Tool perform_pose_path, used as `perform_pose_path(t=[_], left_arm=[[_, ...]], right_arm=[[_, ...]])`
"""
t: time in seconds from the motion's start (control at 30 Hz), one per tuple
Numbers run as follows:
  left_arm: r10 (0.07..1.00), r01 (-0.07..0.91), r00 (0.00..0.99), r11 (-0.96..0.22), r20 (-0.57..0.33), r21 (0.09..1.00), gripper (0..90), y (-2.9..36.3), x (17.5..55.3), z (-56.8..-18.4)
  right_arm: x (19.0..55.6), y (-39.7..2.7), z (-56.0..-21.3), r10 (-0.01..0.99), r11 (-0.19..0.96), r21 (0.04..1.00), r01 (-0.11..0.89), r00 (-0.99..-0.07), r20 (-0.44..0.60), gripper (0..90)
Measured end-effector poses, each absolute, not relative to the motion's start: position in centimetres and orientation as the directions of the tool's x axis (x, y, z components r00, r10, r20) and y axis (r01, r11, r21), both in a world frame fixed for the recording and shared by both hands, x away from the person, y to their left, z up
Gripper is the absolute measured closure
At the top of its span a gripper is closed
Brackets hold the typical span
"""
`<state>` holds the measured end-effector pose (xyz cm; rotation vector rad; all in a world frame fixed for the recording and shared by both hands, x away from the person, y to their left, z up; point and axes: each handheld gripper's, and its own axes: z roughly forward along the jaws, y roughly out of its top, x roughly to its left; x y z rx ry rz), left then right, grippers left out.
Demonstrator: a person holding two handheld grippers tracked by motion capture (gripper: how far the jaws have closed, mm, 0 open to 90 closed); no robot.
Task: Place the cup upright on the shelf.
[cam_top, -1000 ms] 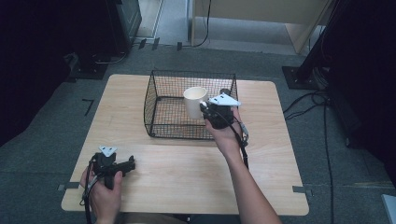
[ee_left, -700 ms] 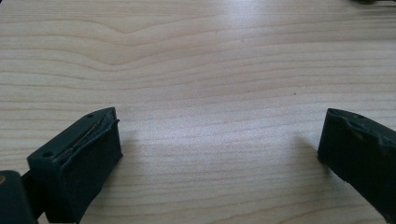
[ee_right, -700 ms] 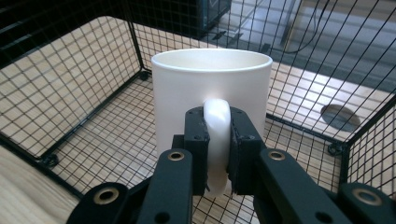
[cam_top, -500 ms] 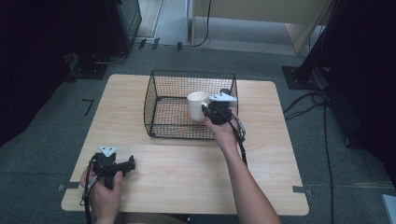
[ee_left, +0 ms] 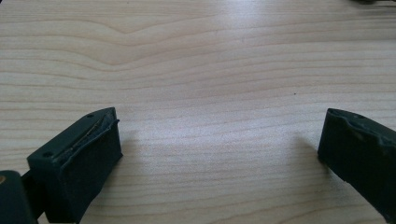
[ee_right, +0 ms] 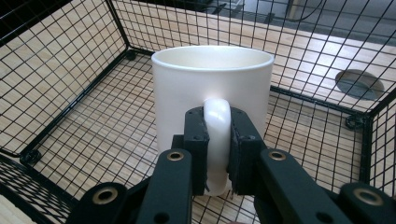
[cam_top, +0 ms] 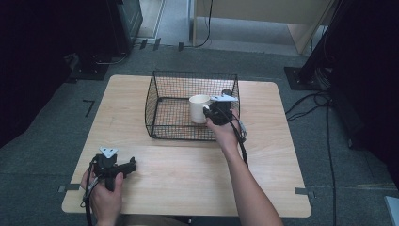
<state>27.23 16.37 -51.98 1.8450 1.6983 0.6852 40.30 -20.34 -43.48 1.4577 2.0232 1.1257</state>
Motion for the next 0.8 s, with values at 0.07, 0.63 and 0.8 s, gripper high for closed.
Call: perform_pose_path(t=[0.07,0.63,0.8], left_arm=[[0.997,0.725,0.079,-0.064,0.01,0.686,0.0,16.37,27.23,-51.98],[0.997,0.725,0.079,-0.064,0.01,0.686,0.0,16.37,27.23,-51.98],[0.997,0.725,0.08,-0.065,0.01,0.685,0.0,16.37,27.23,-51.98]], right_arm=[[40.33,-20.45,-43.49,0.919,0.122,0.789,0.602,-0.369,0.139,80.1],[40.3,-20.46,-43.38,0.917,0.105,0.781,0.615,-0.364,0.164,76.0],[40.34,-20.51,-43.26,0.916,0.103,0.783,0.613,-0.365,0.165,76.0]])
